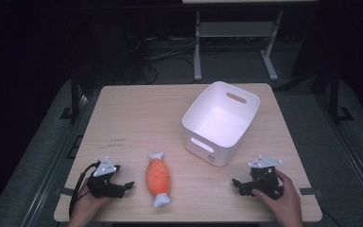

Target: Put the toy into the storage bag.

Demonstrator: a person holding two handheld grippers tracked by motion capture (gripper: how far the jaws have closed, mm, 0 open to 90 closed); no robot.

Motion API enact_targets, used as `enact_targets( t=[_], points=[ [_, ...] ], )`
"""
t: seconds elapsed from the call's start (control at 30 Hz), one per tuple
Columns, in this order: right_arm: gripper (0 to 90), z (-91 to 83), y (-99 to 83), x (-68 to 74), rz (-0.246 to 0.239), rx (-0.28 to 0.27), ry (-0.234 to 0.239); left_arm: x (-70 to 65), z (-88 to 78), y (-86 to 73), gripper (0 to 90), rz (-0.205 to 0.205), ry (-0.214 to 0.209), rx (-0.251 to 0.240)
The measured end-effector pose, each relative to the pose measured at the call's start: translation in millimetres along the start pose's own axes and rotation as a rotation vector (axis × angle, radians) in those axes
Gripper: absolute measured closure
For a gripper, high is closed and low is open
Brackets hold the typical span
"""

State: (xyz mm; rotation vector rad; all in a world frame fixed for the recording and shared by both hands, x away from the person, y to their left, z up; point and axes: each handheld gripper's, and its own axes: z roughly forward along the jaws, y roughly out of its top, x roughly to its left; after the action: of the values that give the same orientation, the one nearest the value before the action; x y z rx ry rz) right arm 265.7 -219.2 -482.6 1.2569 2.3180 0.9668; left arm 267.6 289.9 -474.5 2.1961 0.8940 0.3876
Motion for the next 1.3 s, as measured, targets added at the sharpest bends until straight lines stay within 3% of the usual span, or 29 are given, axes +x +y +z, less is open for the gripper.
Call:
enact_targets(
  t=[0.2, 0.27, 0.33, 0.37, 0.43, 0.47, 0.53, 0.77, 0.97, 1.3],
  points=[
    [0.0, 0.0, 0.0, 0.1, 0.001, 0.0, 0.0, 2.0, -2.2, -0.1, 16.2, -0.017, 0.002, -0.005],
    [0.0, -0.1, 0.1, 0.0, 0.001, 0.001, 0.0, 2.9, -5.2, 2.2, 25.9, -0.043, -0.005, -0.004],
    [0.0, -0.1, 0.1, 0.0, 0.0, 0.0, 0.0, 3.0, -6.2, 3.6, 28.8, -0.037, -0.005, 0.002],
    [0.0, 0.0, 0.1, -0.2, -0.003, -0.001, 0.0, 3.0, -7.6, 5.6, 37.1, -0.028, -0.015, 0.01],
    [0.0, 0.1, 0.1, -0.4, -0.005, -0.002, 0.0, 2.6, -9.4, 10.1, 45.0, -0.032, -0.025, 0.013],
    [0.0, 0.0, 0.0, -0.1, -0.001, -0.002, 0.0, 2.7, -10.8, 15.2, 55.2, -0.034, -0.027, 0.029],
    [0.0, 0.0, 0.0, -0.1, -0.001, -0.002, 0.0, 3.2, -11.2, 17.9, 59.3, -0.038, -0.033, 0.033],
    [0.0, 0.1, 0.0, -0.1, 0.0, -0.002, 0.0, 5.5, -9.3, 35.0, 89.5, -0.022, -0.03, 0.106],
    [0.0, 0.1, 0.0, -0.1, -0.001, -0.002, 0.0, 10.7, -5.0, 46.6, 89.7, -0.024, -0.002, 0.141],
    [0.0, 0.1, 0.0, -0.1, 0.0, -0.002, 0.0, 18.1, 4.0, 63.1, 89.7, -0.025, -0.001, 0.129]
  ],
)
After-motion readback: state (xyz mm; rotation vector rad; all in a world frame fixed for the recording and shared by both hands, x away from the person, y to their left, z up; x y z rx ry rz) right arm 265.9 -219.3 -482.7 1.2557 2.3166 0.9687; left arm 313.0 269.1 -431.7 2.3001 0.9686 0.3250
